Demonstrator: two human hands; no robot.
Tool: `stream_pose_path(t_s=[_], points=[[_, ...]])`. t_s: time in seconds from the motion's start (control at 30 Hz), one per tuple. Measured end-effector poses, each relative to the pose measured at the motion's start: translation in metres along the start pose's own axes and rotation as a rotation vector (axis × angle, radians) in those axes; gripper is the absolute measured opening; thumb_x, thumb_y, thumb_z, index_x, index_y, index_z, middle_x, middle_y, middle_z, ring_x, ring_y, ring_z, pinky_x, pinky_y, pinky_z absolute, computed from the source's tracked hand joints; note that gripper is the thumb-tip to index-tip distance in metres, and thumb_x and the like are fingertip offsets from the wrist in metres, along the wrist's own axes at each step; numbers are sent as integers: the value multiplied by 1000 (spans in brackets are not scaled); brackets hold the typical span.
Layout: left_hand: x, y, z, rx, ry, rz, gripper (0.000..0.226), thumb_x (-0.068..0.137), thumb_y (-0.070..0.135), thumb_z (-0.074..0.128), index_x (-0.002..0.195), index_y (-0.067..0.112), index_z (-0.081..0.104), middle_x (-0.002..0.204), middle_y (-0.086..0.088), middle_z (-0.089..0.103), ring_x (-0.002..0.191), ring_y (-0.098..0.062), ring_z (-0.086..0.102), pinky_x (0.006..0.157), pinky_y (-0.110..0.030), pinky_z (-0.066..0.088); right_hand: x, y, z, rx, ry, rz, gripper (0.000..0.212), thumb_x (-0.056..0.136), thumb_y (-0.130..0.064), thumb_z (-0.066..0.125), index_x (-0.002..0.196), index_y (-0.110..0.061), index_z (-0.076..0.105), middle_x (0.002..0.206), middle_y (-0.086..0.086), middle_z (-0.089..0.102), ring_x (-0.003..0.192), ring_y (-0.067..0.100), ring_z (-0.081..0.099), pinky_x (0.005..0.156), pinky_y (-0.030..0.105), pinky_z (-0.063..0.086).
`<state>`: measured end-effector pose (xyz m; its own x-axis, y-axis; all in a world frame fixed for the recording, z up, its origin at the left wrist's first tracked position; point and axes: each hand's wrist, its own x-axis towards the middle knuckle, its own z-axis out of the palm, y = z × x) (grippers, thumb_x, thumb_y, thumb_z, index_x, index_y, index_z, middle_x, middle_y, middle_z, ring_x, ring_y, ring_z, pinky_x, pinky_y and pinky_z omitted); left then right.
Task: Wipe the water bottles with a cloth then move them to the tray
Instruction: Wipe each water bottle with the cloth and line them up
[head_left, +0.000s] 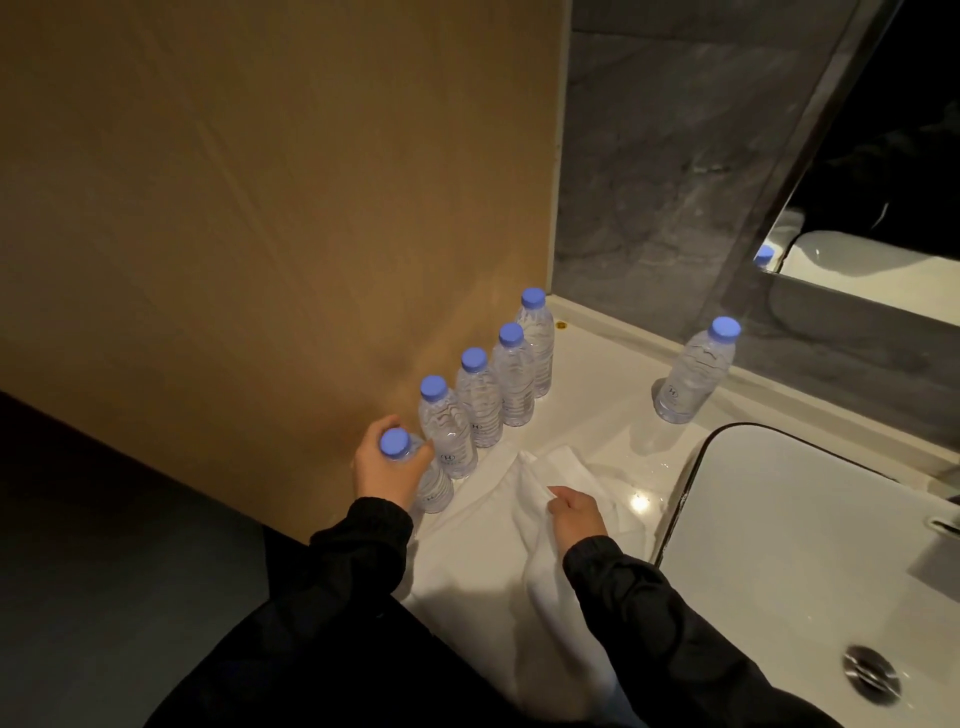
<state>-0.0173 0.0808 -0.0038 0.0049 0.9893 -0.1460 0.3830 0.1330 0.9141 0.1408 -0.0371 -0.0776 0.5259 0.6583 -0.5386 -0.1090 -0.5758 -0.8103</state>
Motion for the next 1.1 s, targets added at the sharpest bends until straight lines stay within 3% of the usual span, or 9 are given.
stream_pose_path(t_s=[0.13,0.27,0.33,0.47,0.57,0.7,0.8,0.97,1.1], points=[[-4,11,-9,59,5,240,48,75,9,73,120,9,57,116,-6,61,106,-21,57,92,-28,44,0,1,-4,-88,17,-34,33,88,-4,39,108,-5,65,102,9,65,101,27,57,88,25,41],[-11,32,-3,243,71,854,30,80,15,58,107,4,66,112,2,62,113,-18,53,102,-16,35,-1,2,-9,-258,8,-102,31,89,-8,41,112,-7,62,109,15,67,105,33,57,87,26,40],[-14,45,13,299,-46,996,27,82,17,55,104,4,67,108,-2,67,110,-16,54,102,-21,37,-1,3,-11,-312,-6,-101,31,89,-11,43,114,-9,61,110,16,67,104,34,57,88,28,41],[-19,72,66,473,-497,938,43,84,33,43,111,7,64,110,-7,68,106,-21,58,94,-36,44,-2,5,-15,-413,-48,-74,36,91,-18,41,125,-13,54,122,14,61,114,32,52,98,32,41],[-13,89,112,596,-686,919,47,85,37,40,116,9,62,118,-9,65,111,-28,57,97,-38,43,-1,7,-21,-477,-78,-74,37,92,-21,43,128,-14,50,126,13,58,119,31,50,99,30,39],[-3,108,175,674,-777,934,36,91,26,54,125,12,56,128,-9,59,118,-28,53,98,-36,40,3,3,-30,-574,-179,-85,44,91,-26,40,131,-12,48,132,14,54,124,33,45,100,30,35],[-4,125,216,653,-783,920,44,91,26,57,133,15,49,135,-7,54,122,-26,51,98,-33,39,5,-4,-33,-580,-215,-72,70,71,-36,25,132,-11,46,137,13,50,124,32,43,103,31,32],[0,150,271,633,-911,912,77,85,25,68,148,20,25,149,-11,34,133,-26,41,108,-32,33,13,-6,-34,-595,-142,-42,37,91,-17,41,122,-1,51,125,25,56,116,37,52,97,36,39],[2,161,301,781,-1010,902,70,83,27,69,143,15,35,147,-12,37,132,-28,40,109,-34,32,18,-3,-34,-598,-161,-11,37,91,-18,42,124,-4,52,124,24,56,117,39,51,98,38,40]])
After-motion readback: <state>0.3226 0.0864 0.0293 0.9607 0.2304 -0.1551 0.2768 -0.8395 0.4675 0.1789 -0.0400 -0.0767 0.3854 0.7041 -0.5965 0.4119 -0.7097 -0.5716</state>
